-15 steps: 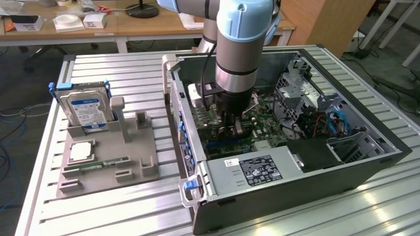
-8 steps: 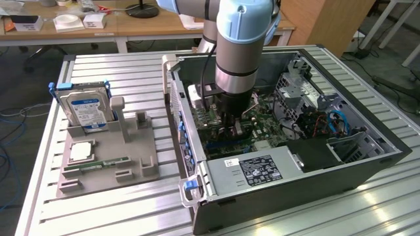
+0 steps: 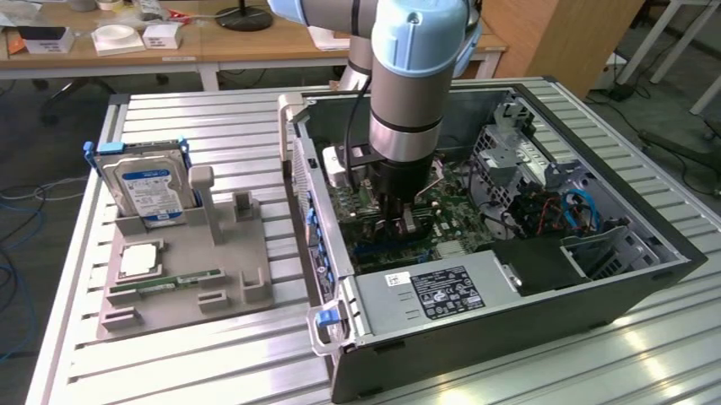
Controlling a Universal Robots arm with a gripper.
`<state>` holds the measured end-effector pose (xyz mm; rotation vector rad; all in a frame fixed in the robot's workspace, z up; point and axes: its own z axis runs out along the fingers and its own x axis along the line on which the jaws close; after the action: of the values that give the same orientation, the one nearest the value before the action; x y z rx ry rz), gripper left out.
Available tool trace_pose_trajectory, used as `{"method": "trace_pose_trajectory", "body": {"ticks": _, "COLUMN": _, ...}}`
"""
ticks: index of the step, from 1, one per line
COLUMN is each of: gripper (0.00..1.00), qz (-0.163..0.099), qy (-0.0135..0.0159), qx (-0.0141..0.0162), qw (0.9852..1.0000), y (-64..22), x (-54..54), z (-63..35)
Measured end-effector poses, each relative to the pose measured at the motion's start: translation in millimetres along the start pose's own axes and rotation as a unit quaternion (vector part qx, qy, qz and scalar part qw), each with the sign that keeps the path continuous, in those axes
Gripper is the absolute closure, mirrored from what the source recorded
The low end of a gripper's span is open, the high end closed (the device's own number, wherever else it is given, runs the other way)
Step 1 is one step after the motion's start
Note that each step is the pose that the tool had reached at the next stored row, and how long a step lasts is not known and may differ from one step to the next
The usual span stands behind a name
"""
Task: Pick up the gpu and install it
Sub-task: 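Insert the gpu into the slot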
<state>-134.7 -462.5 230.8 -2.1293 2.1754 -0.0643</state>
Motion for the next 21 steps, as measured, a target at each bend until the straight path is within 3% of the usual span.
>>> {"method": "trace_pose_trajectory", "body": {"ticks": 21, "gripper": 0.73, "qz": 0.000, "qy": -0.0005, "qx": 0.0000, "qw": 1.0000, "y": 3.0, "x": 0.2, "z": 3.0}}
